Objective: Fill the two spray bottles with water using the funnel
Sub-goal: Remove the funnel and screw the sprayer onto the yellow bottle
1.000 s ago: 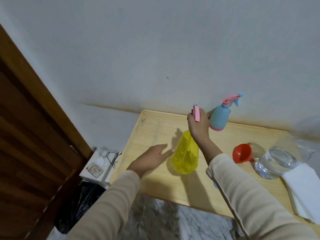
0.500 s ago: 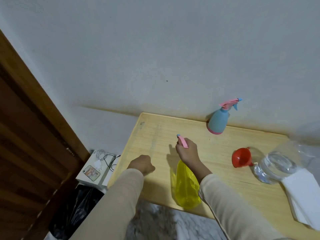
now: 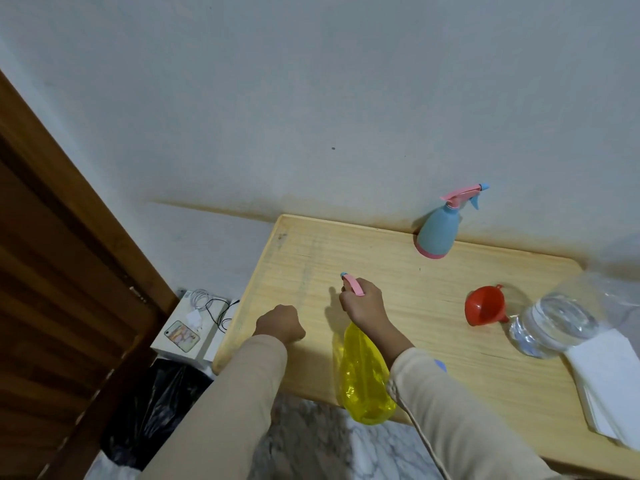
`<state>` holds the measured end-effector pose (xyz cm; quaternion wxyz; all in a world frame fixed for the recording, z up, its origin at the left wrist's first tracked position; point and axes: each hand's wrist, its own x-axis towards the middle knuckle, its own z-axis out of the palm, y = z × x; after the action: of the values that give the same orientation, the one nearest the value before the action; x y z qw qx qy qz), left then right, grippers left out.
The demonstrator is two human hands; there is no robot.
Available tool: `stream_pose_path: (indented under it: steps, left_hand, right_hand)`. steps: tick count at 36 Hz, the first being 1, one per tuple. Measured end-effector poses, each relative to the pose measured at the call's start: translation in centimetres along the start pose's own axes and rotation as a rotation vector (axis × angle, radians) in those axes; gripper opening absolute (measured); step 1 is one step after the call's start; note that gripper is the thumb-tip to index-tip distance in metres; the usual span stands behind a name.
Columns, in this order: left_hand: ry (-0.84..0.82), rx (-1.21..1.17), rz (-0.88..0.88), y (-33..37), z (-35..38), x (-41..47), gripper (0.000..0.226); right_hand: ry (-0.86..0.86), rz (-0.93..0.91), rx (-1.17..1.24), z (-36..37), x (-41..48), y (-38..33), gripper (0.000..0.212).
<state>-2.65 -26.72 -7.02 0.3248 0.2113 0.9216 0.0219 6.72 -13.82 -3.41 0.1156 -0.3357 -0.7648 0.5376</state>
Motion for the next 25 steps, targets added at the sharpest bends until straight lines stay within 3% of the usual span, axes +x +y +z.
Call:
stream_pose_path:
  steps: [6,25]
  left_hand:
    - [0.035,-0.008,0.005,-0.1,0.2,0.2,0.026]
    - [0.068,-0.004,0.000,-0.4,0.2,0.2,0.026]
  right_hand:
    - [-0.049,-0.010,-0.074,0.3,-0.1,-0.3,0.012]
    - [-0.006,0.023,-0.005,1.2,-0.4,0.3,0.014]
